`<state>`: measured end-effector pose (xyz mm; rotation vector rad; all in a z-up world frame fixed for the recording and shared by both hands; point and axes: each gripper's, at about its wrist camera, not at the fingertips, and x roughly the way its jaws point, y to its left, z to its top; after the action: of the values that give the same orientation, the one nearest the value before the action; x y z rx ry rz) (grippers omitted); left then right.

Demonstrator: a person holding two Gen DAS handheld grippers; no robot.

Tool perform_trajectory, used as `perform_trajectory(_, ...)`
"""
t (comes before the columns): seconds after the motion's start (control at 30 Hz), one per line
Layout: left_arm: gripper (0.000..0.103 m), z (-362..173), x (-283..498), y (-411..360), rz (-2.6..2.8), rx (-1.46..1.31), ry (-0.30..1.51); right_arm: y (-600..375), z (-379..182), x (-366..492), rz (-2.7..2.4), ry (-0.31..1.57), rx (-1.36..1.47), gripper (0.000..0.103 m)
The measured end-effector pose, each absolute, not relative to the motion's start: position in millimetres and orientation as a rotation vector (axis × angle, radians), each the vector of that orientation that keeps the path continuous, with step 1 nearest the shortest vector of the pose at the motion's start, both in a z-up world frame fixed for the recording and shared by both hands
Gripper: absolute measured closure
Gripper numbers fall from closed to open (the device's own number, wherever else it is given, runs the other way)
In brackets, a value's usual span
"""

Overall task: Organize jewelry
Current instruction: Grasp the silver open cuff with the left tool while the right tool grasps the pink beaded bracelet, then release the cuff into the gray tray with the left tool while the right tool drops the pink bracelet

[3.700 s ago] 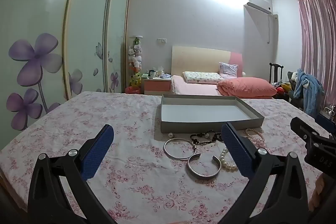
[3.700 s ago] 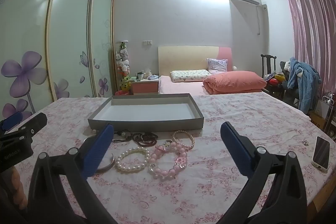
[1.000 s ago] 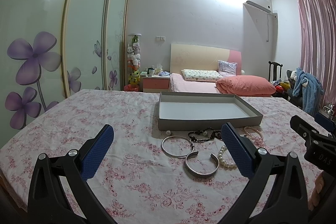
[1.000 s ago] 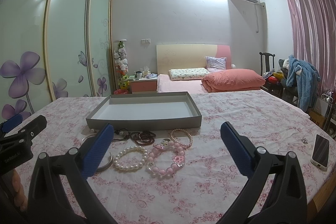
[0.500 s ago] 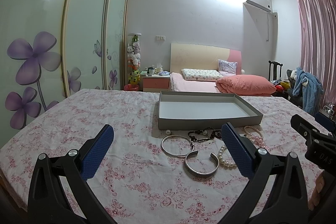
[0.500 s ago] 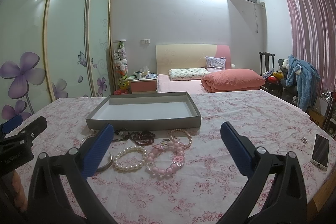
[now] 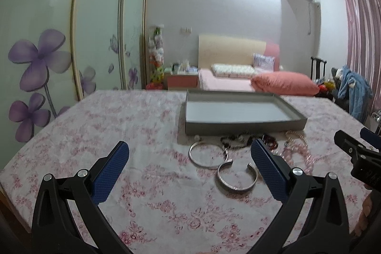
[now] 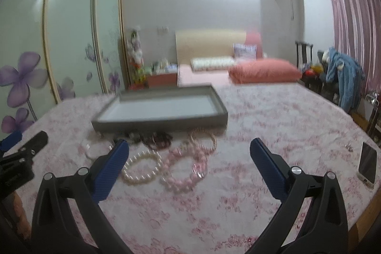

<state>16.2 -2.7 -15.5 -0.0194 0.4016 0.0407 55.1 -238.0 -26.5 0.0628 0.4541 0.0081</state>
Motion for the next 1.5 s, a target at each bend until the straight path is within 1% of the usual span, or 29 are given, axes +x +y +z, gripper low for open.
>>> perform_trajectory(0.13,0.002,-24,31,-1,0.029,-0.027,0.522,-247,-42,79,0.000,0.587,0.097,0.005)
perform_trajectory(0.17,0.002,-26,34,-1,0.025,-0.030,0.545,-249,-44,84,0.000,0.616,0.103,0.008)
perform_trajectory(0.23,0.002,-31,42,-3,0.014,-0.037,0.610,-248,-48,96,-0.001,0.685,0.096,0.025)
perform_trajectory(0.27,0.002,-33,45,-4,0.010,-0.040,0.635,-247,-50,102,-0.004,0.715,0.091,0.028)
perform_trajectory(0.33,0.002,-38,54,-7,-0.011,-0.044,0.698,-247,-55,114,-0.004,0.759,0.085,0.039)
perform_trajectory(0.57,0.002,-51,72,-28,-0.054,0.040,0.808,-242,-74,142,-0.025,0.868,0.059,0.044)
perform_trajectory(0.7,0.002,-60,83,-36,-0.066,0.055,0.866,-242,-88,145,-0.033,0.925,0.057,0.057)
perform_trajectory(0.77,0.002,-63,87,-39,-0.057,0.062,0.887,-243,-89,142,-0.042,0.906,0.048,0.063)
perform_trajectory(0.83,0.002,-66,91,-43,-0.058,0.069,0.908,-245,-88,140,-0.051,0.903,0.055,0.074)
perform_trajectory(0.9,0.002,-68,93,-48,-0.069,0.074,0.923,-249,-88,141,-0.058,0.902,0.070,0.079)
perform_trajectory(1.03,0.003,-73,100,-55,-0.094,0.070,0.943,-252,-87,141,-0.057,0.900,0.078,0.079)
perform_trajectory(1.1,0.011,-74,102,-56,-0.098,0.067,0.950,-253,-87,142,-0.059,0.898,0.074,0.079)
perform_trajectory(1.13,0.012,-74,103,-57,-0.094,0.071,0.945,-253,-87,142,-0.059,0.898,0.074,0.079)
perform_trajectory(1.2,0.022,-72,104,-56,-0.097,0.068,0.939,-253,-87,142,-0.059,0.898,0.076,0.079)
perform_trajectory(1.27,0.027,-70,104,-54,-0.103,0.061,0.932,-254,-88,143,-0.058,0.897,0.076,0.079)
perform_trajectory(1.3,0.032,-69,105,-54,-0.105,0.061,0.929,-254,-87,143,-0.056,0.896,0.077,0.079)
perform_trajectory(1.33,0.035,-68,106,-55,-0.104,0.064,0.924,-255,-87,143,-0.054,0.895,0.081,0.079)
perform_trajectory(1.5,0.035,-69,107,-56,-0.109,0.061,0.917,-258,-87,144,-0.042,0.893,0.099,0.079)
